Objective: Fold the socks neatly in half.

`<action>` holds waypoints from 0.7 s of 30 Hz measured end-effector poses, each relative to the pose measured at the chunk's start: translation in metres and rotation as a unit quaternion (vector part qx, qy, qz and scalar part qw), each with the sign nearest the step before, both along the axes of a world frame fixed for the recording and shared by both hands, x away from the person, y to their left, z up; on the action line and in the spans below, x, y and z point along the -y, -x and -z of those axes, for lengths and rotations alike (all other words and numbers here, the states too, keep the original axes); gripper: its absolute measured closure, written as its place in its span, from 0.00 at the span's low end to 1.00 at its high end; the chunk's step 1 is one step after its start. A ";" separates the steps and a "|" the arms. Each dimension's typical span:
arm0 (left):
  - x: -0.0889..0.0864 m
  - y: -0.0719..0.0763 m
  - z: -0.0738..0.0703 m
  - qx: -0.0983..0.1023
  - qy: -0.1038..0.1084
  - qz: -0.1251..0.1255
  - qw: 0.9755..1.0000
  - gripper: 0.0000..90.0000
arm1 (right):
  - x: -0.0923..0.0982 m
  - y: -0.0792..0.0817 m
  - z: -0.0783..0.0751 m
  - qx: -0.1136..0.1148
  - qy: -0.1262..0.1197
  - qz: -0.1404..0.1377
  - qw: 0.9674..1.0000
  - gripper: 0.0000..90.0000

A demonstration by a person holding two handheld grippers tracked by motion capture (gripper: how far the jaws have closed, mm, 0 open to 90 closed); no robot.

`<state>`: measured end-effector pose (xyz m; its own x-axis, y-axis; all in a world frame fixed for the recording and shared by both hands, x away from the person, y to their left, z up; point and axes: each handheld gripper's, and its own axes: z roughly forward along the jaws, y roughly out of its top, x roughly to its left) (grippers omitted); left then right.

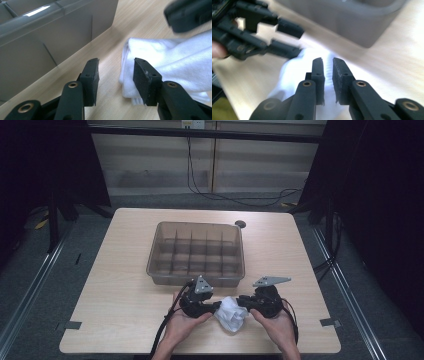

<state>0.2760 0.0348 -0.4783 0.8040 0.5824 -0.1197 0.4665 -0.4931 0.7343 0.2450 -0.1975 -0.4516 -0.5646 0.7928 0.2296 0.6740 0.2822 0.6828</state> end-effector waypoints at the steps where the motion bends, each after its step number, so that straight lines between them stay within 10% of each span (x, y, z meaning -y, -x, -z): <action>1: 0.000 0.000 0.000 0.000 0.000 0.000 1.000 0.62 | -0.003 0.002 0.001 -0.003 -0.006 -0.012 1.000 0.87; 9: -0.003 0.002 -0.005 0.003 0.008 -0.005 1.000 0.59 | -0.020 0.015 0.009 -0.017 -0.014 -0.062 0.998 0.80; 21: -0.012 0.012 -0.022 0.018 0.029 0.011 0.999 0.60 | -0.034 0.019 0.028 -0.019 0.024 -0.064 0.998 0.76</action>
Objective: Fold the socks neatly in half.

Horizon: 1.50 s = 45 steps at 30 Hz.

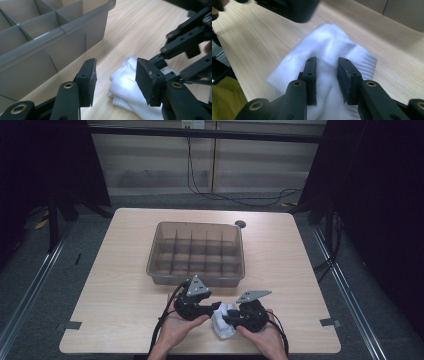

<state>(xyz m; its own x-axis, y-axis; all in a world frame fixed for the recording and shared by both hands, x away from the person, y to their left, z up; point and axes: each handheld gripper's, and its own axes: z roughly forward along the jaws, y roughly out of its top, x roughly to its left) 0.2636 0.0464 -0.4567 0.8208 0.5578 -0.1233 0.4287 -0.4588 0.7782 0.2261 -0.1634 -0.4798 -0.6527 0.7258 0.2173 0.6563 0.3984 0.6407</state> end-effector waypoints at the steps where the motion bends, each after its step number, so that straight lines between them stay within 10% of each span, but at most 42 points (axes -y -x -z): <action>1: 0.002 -0.002 0.003 -0.005 -0.004 0.002 1.000 0.62 | 0.000 0.001 -0.001 0.010 -0.003 0.000 1.000 0.70; 14: 0.016 0.004 0.008 -0.010 -0.007 0.050 0.999 0.84 | 0.010 0.017 -0.023 0.016 -0.054 -0.027 0.998 0.93; 17: 0.020 0.001 0.017 -0.029 -0.033 0.054 0.998 0.84 | 0.002 0.019 -0.017 0.003 -0.041 -0.057 0.998 0.98; 29: 0.025 -0.011 0.029 -0.040 -0.022 0.035 0.998 0.81 | -0.008 0.007 0.001 -0.026 -0.023 -0.060 0.998 0.98; 45: 0.020 -0.020 0.028 -0.021 -0.004 -0.008 1.000 0.69 | -0.002 -0.006 0.001 0.004 0.008 -0.032 0.999 0.98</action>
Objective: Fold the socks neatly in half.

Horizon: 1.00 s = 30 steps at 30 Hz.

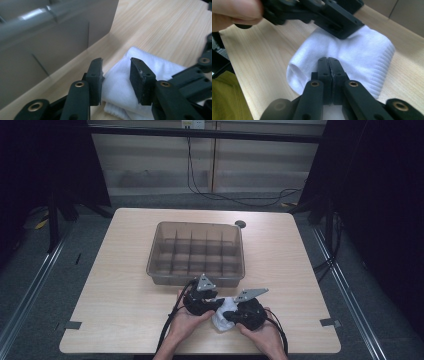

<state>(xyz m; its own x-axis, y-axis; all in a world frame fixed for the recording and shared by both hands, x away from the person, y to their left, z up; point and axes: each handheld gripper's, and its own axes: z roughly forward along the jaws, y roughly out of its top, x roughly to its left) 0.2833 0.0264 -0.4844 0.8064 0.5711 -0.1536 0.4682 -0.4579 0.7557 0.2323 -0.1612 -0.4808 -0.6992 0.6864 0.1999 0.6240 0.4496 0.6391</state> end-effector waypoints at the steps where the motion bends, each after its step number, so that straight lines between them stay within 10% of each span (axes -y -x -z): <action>1: -0.001 0.003 -0.003 0.004 0.003 0.001 1.000 0.69 | 0.000 0.000 0.000 0.000 0.000 0.000 1.000 0.98; 5: -0.011 0.012 -0.013 0.022 0.010 0.000 1.000 0.66 | 0.005 0.005 -0.005 0.014 -0.028 0.001 1.000 0.77; 17: -0.013 0.026 -0.017 0.028 0.008 0.027 0.999 0.57 | 0.030 0.002 -0.023 0.033 -0.054 0.070 0.996 0.79; 20: -0.009 0.030 -0.008 0.035 -0.041 0.048 0.997 0.57 | 0.027 -0.004 -0.018 0.027 -0.053 0.078 0.995 0.79; 30: -0.003 0.021 0.003 0.014 -0.013 0.047 0.999 0.62 | 0.012 -0.016 -0.010 0.006 -0.038 0.087 0.995 0.77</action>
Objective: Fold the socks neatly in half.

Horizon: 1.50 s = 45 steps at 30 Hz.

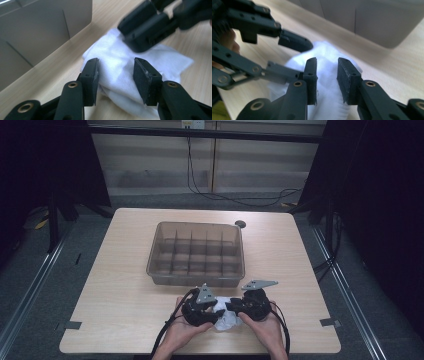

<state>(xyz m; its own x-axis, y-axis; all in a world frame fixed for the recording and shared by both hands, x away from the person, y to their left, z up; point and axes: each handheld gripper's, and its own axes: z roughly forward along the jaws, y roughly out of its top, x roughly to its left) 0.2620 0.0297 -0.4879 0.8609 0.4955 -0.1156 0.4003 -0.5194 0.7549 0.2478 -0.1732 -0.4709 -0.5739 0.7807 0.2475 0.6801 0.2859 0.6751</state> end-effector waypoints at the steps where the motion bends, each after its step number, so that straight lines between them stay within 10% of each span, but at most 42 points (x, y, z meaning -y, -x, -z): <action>1: 0.002 -0.001 0.000 -0.001 0.000 -0.002 1.000 0.62 | 0.000 0.000 0.002 -0.004 0.008 0.004 1.000 0.78; 5: 0.008 -0.001 -0.003 0.009 -0.015 0.003 1.000 0.62 | 0.009 -0.003 0.010 -0.035 0.004 0.029 0.999 0.74; 17: -0.039 -0.005 -0.021 0.006 0.044 -0.048 0.998 0.50 | 0.009 0.005 -0.008 0.004 -0.008 0.017 1.000 0.59; 27: -0.076 -0.003 -0.006 0.000 0.009 -0.104 0.995 0.34 | -0.029 0.004 0.000 -0.005 0.048 -0.026 0.999 0.45; 45: -0.107 -0.012 -0.001 -0.005 -0.001 -0.155 0.988 0.23 | 0.002 -0.006 0.007 -0.023 0.059 -0.015 0.998 0.45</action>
<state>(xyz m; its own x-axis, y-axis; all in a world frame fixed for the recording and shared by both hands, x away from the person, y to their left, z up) 0.2737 0.1364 -0.4870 0.6666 0.7354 -0.1217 0.5474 -0.3722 0.7495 0.2543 -0.1750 -0.4784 -0.5880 0.7883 0.1812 0.6992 0.3827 0.6038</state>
